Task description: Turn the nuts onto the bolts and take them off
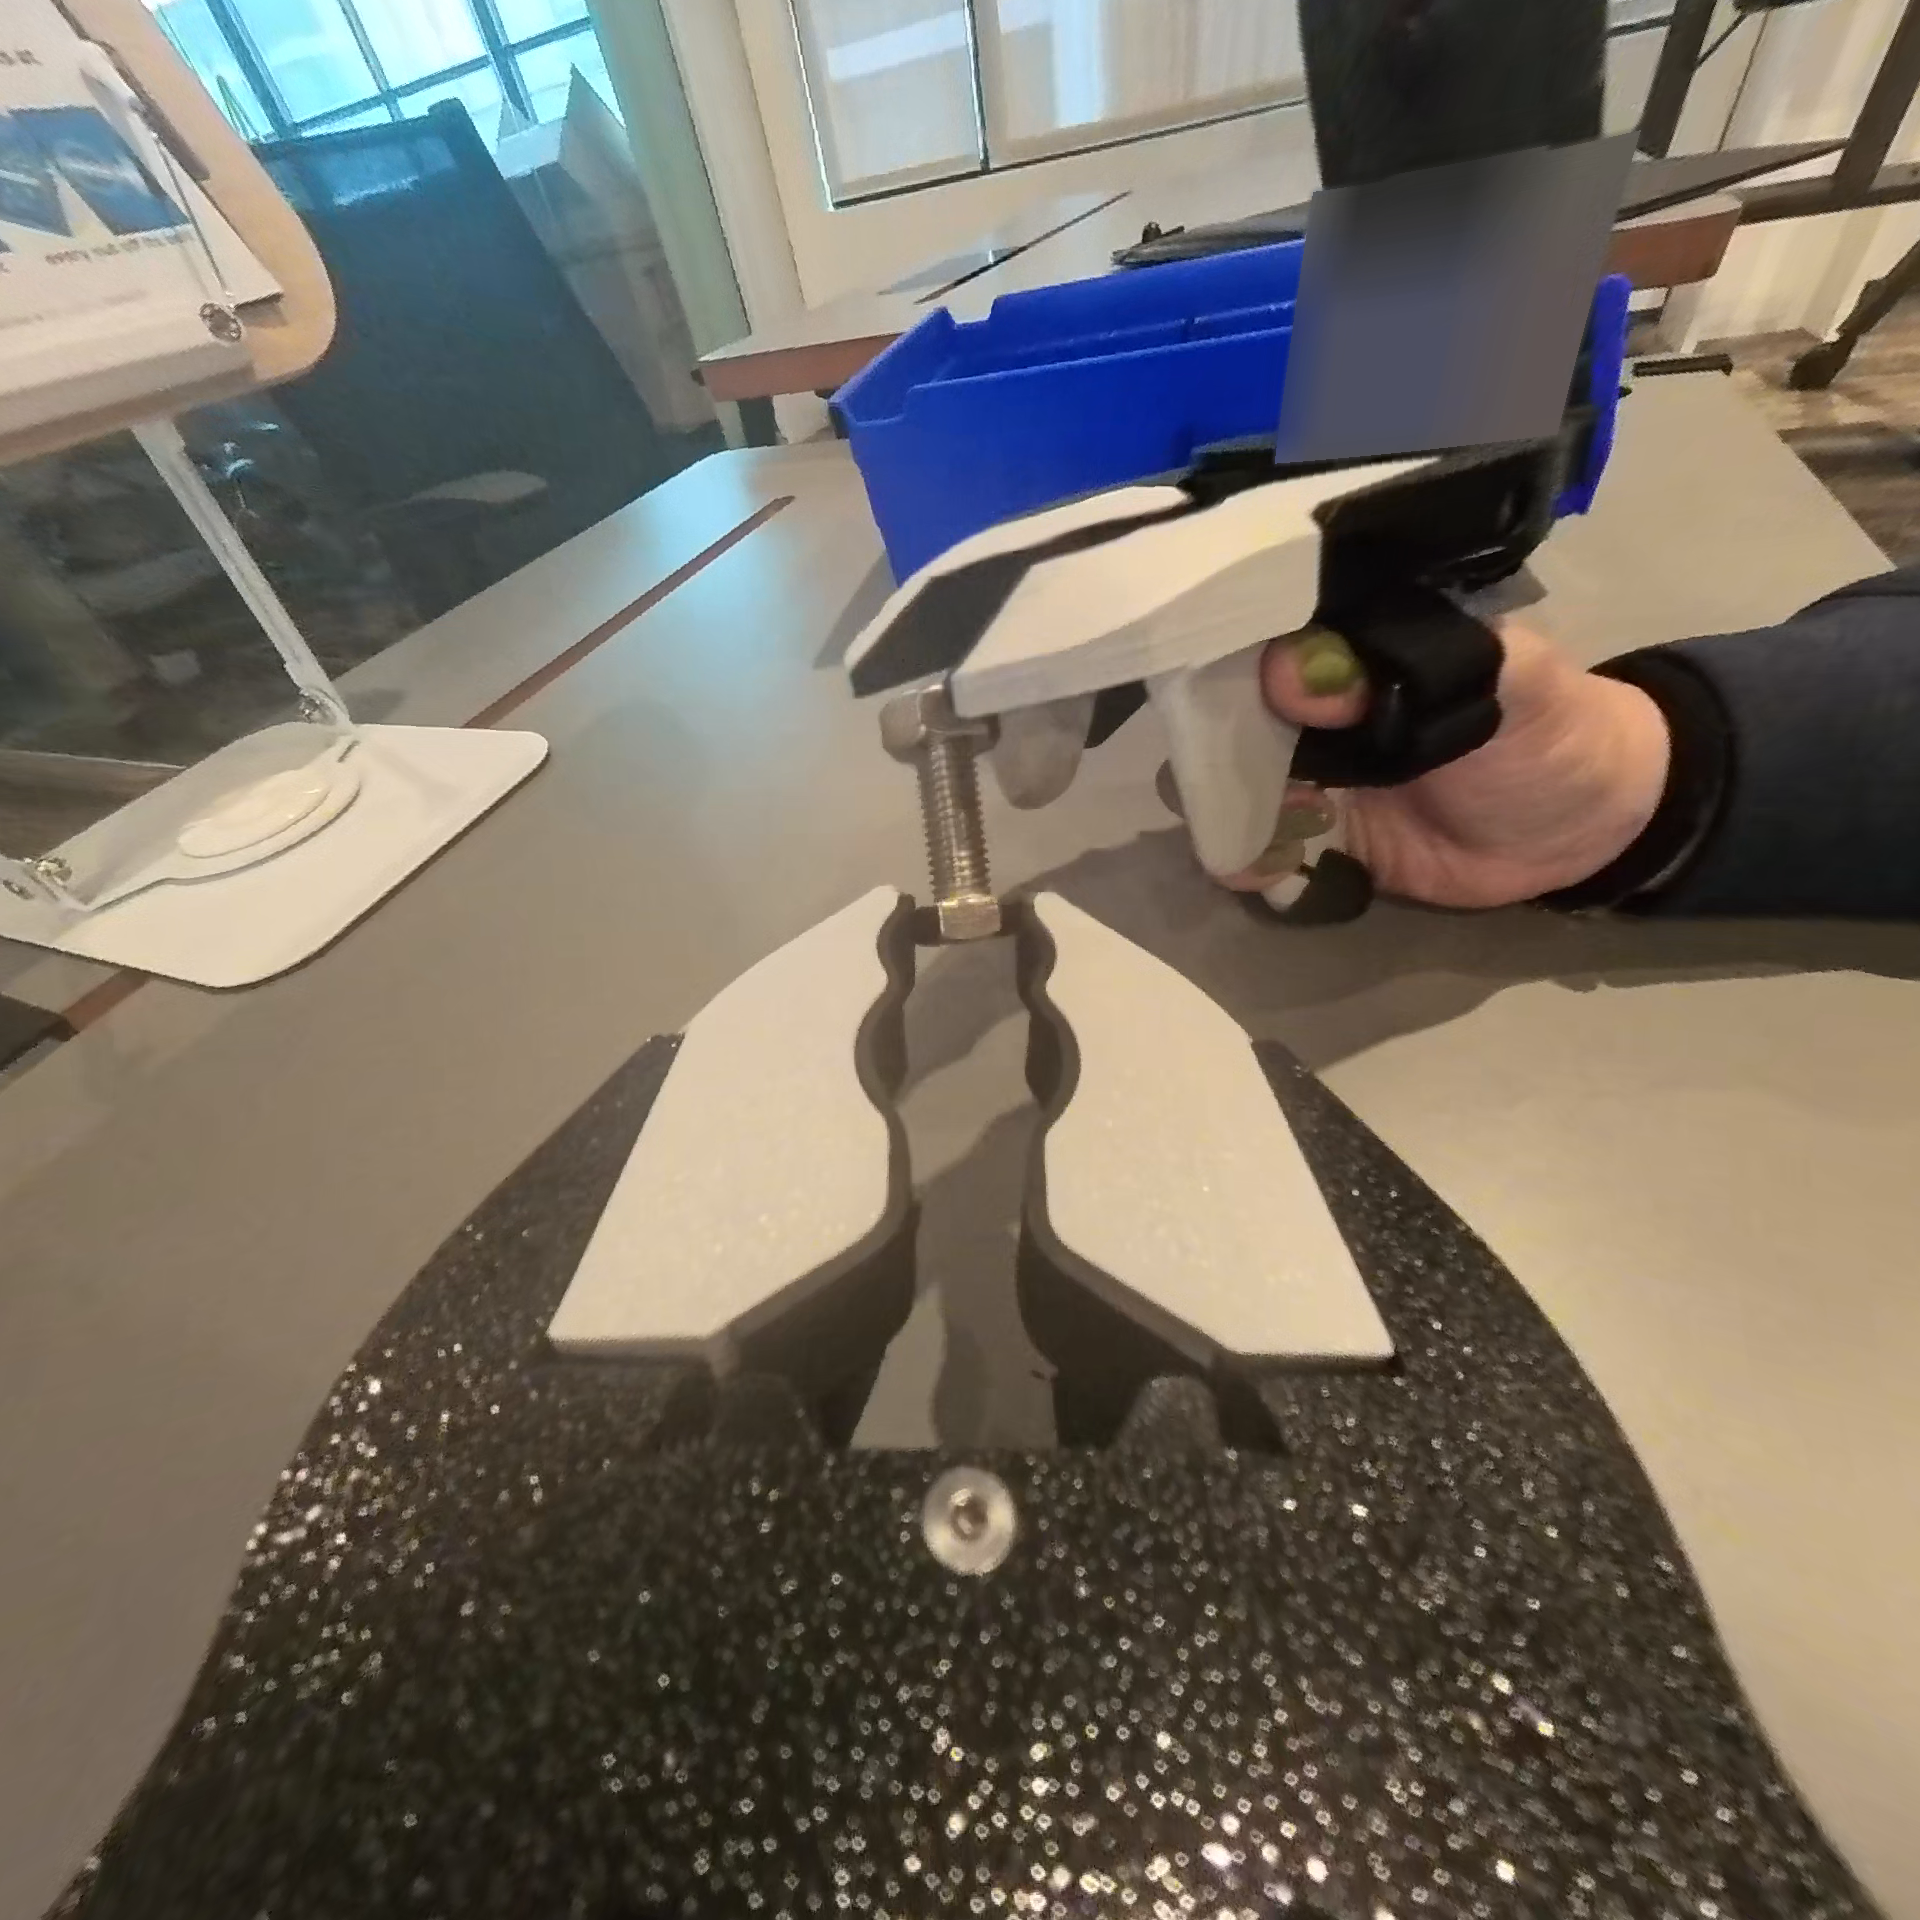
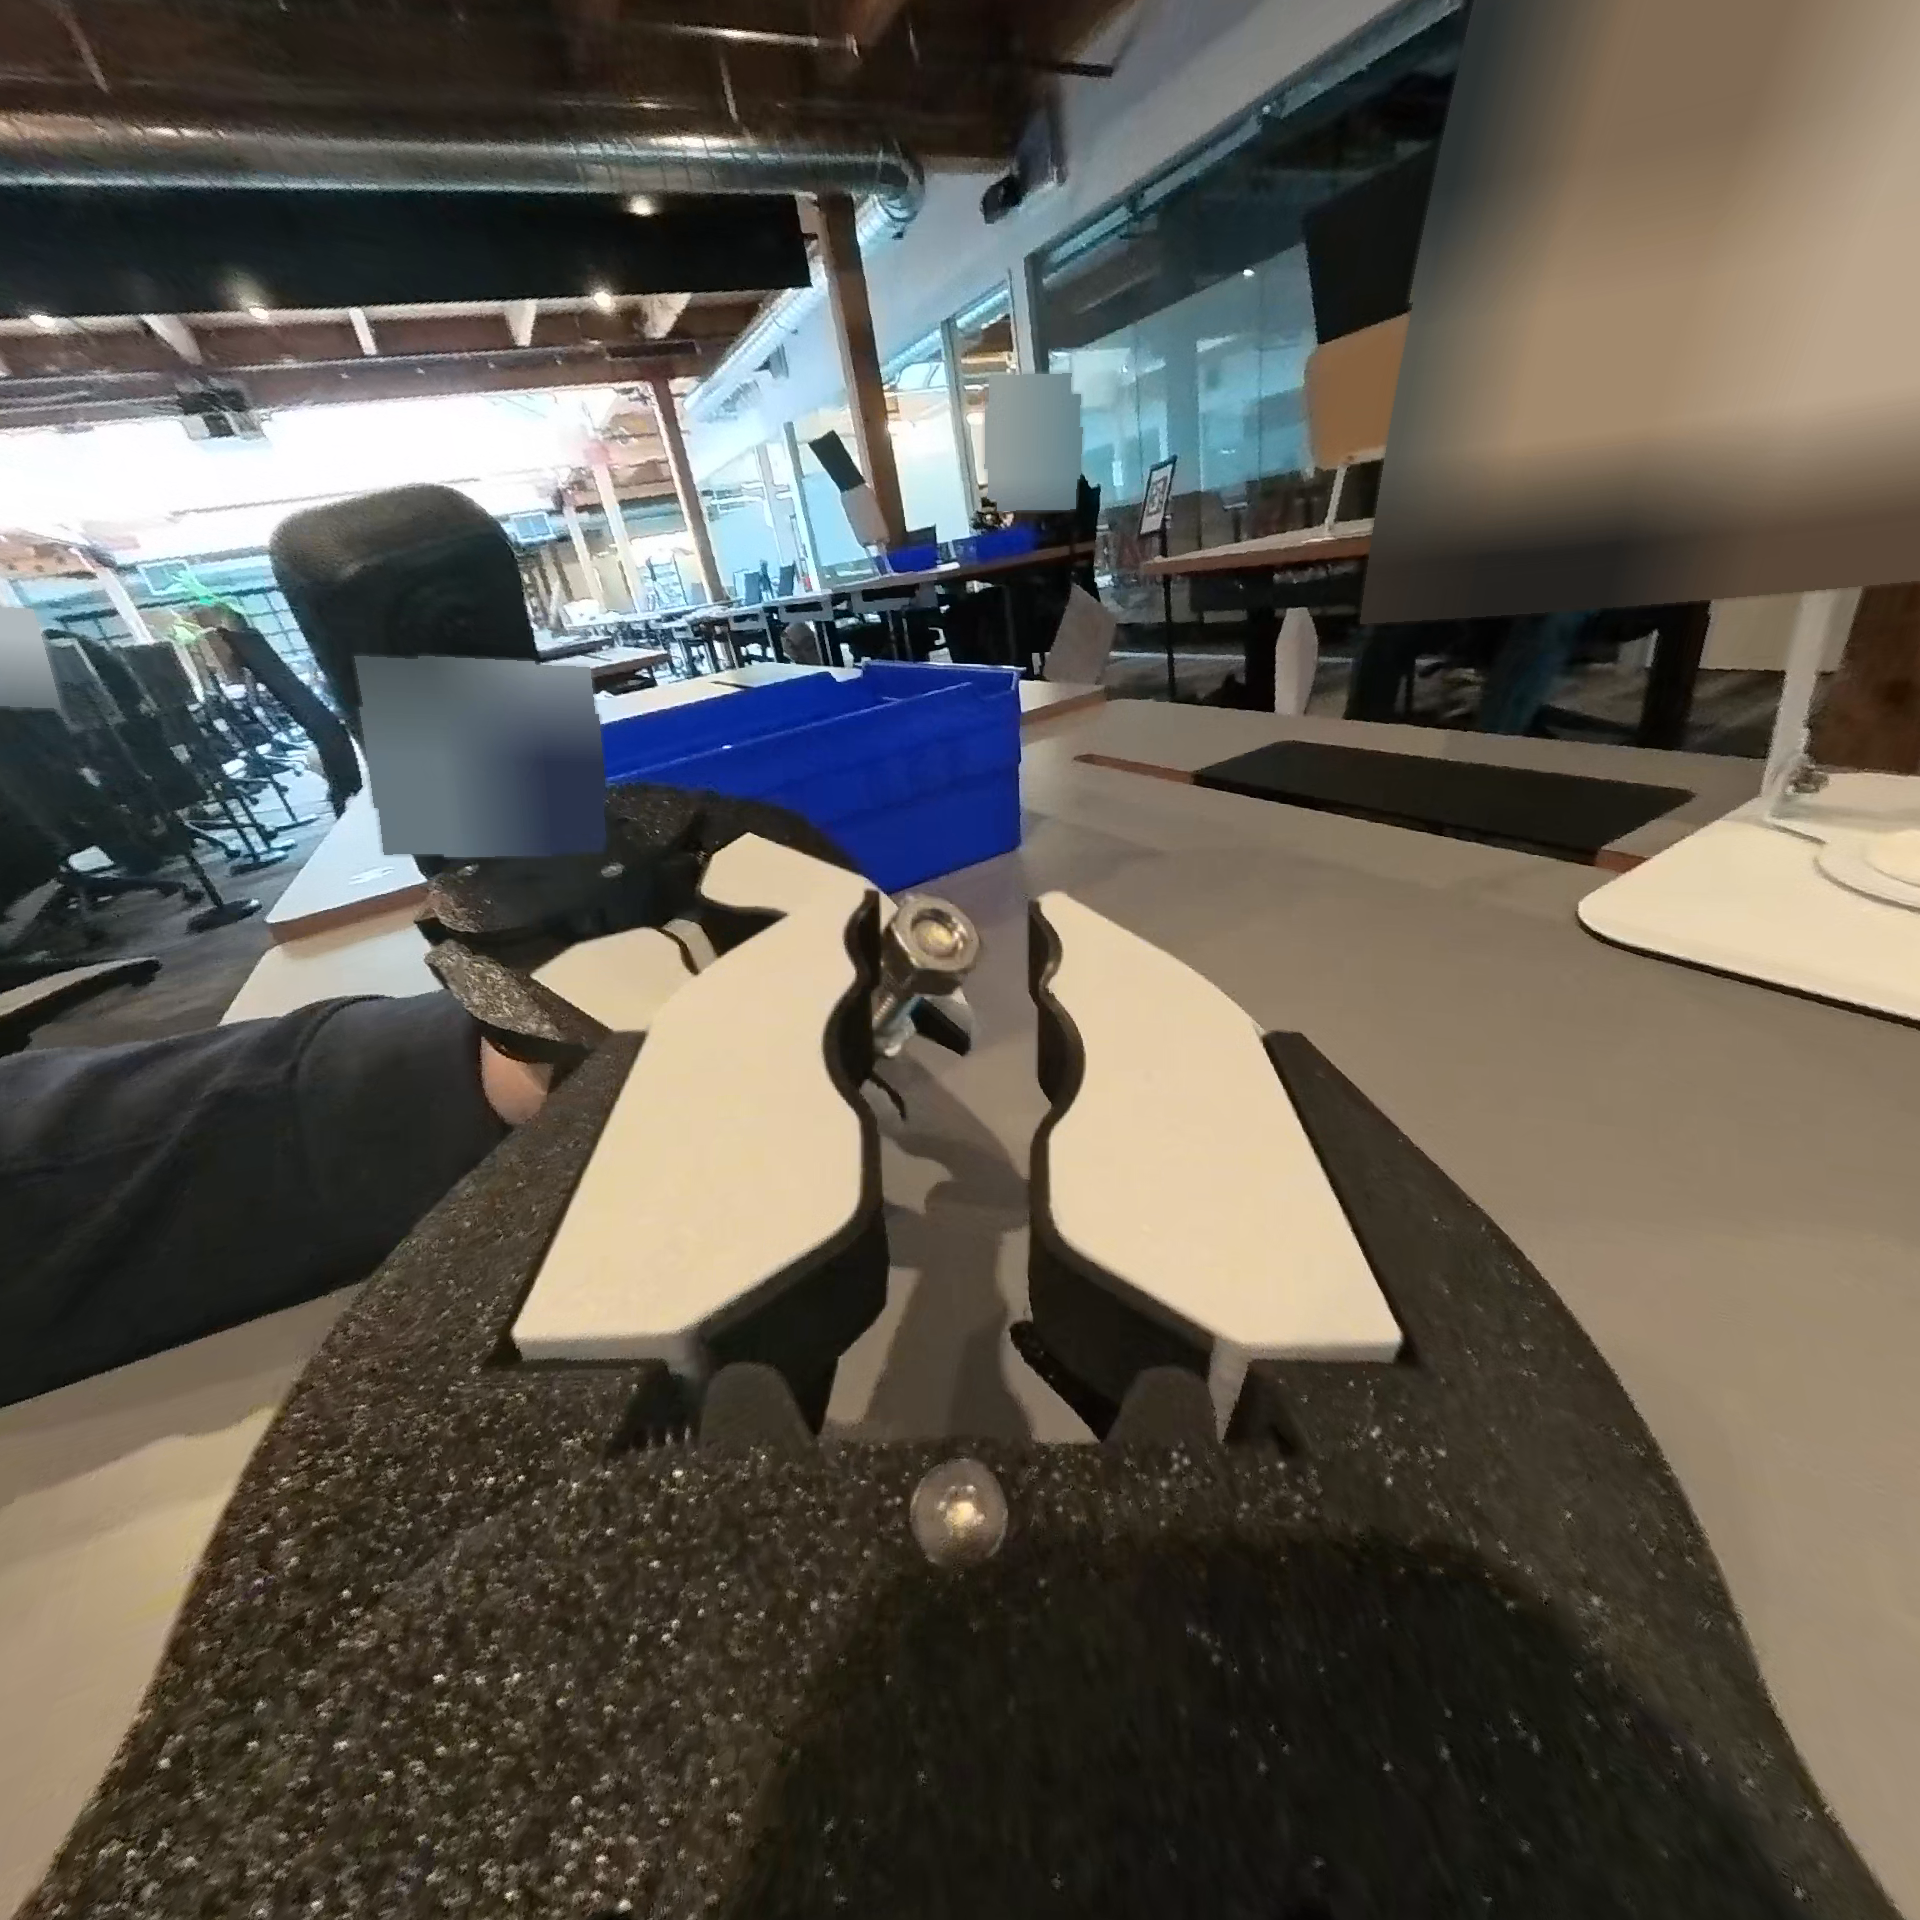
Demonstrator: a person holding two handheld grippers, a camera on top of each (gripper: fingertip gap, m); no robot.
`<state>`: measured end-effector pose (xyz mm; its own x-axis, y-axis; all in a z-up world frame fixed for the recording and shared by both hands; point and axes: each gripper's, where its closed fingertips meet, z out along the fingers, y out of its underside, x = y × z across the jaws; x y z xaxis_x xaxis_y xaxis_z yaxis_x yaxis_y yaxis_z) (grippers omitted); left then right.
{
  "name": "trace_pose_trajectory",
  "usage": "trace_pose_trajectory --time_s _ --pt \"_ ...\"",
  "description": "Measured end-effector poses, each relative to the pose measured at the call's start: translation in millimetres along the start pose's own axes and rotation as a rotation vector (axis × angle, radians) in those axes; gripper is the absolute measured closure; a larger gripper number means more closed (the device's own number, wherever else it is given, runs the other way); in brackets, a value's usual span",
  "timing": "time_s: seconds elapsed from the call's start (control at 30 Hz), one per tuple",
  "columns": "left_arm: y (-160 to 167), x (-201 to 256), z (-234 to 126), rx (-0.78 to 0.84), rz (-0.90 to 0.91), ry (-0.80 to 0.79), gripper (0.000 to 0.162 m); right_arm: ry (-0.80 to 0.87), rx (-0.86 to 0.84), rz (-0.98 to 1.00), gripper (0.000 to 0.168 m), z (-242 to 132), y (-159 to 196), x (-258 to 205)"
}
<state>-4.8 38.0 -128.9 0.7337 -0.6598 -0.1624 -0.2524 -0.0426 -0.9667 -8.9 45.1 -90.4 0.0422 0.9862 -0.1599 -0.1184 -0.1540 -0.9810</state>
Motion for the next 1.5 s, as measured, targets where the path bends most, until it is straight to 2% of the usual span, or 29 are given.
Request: trace_pose_trajectory --time_s 0.27,0.57,0.7,0.87,0.97,1.17,1.33,1.5 --pt "-8 -11 -9 0.066 -0.066 -0.024 0.144 0.032 -0.013 0.003 0.144 -3 2 7" --pt "-5 -1 -2 0.022 0.033 -0.029 0.144 -0.043 0.015 0.098 0.136 0 -1 -1" --pt "-6 1 -2 0.02 0.054 -0.024 0.144 -0.127 -0.001 0.144 0.148 1 1 -11" --pt "-9 10 -10 0.025 0.037 0.091 0.144 -0.242 -0.034 0.152 0.148 -1 1 -23" --pt "-10 22 -22 0.012 0.004 0.231 0.144 -0.34 -0.099 0.017 0.149 -5 4 -38" --pt "-7 50 -39 -0.057 -0.058 0.453 0.144 -0.414 -0.152 -0.457 0.149 -18 13 -65" --pt "-4 60 -51 -0.107 -0.192 0.587 0.144 -0.399 -0.195 -0.681 0.149 -18 22 -73" --pt "6 61 -57 -0.163 -0.268 0.635 0.144 -0.348 -0.248 -0.937 0.149 -15 32 -73"
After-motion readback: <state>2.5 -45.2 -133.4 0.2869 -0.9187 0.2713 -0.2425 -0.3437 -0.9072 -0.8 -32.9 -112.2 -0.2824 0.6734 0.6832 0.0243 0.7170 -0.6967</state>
